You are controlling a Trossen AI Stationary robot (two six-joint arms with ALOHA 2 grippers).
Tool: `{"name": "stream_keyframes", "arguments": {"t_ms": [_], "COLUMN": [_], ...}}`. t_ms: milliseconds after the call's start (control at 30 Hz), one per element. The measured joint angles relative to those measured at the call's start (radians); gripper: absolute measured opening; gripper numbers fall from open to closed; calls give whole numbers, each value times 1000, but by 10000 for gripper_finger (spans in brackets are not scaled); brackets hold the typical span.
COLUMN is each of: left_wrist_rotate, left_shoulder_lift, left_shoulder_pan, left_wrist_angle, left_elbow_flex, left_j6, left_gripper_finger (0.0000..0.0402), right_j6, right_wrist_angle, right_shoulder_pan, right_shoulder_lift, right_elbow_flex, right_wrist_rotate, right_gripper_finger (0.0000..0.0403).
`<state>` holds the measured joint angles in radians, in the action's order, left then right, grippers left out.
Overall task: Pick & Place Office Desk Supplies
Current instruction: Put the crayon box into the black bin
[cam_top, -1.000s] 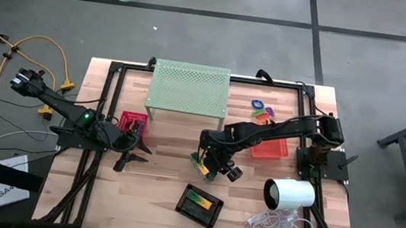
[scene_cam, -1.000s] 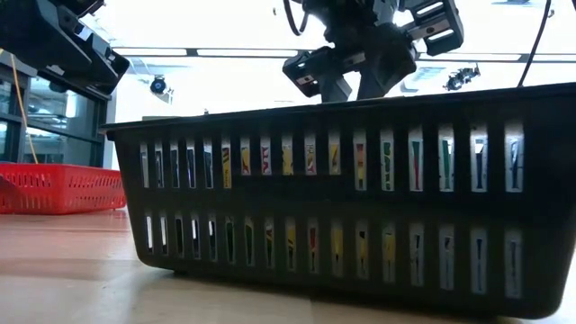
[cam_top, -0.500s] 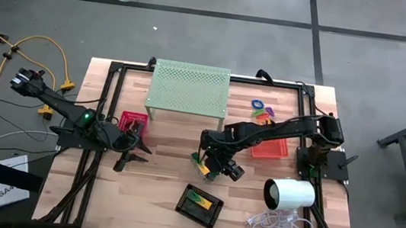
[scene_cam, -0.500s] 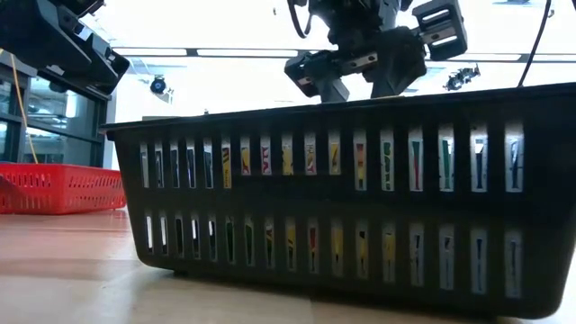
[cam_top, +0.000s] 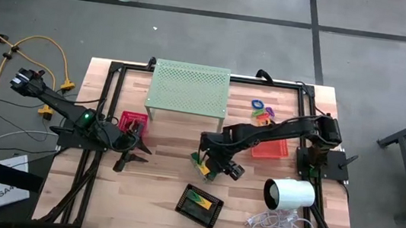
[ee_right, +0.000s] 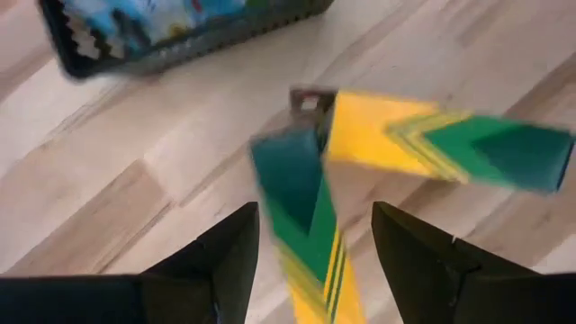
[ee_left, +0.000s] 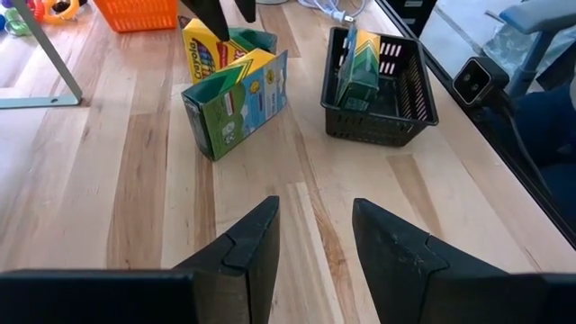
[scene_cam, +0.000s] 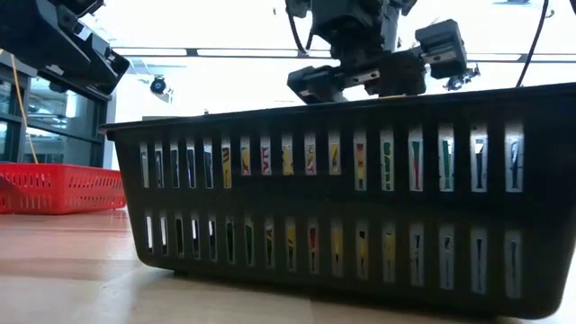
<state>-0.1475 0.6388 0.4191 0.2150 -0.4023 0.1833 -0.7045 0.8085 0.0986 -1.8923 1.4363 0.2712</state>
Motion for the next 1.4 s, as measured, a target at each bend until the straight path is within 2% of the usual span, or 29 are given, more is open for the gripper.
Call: {"name": "stream_keyframes", "arguments": {"t_ms": [1100,1233,1400], "left_wrist_rotate": [-5,-5,-5], "left_shoulder_lift": [0,0,0], "left_shoulder_pan": [0,0,0], "left_wrist_angle": [-29,-29,-30], "left_elbow_flex": [0,1,0], "left_j6": [0,0,0], "left_gripper_finger": [136,136,136], "right_j6": [4,4,5], "right_wrist_angle": [1,9,11], "right_shoulder_pan": [0,0,0], "right_shoulder_lift": [-47,-47,-47], "right_elbow_flex": [-27,-27,-27], "right_wrist_rotate": [-37,-37,-37], "right_gripper_finger": [204,190,153]}}
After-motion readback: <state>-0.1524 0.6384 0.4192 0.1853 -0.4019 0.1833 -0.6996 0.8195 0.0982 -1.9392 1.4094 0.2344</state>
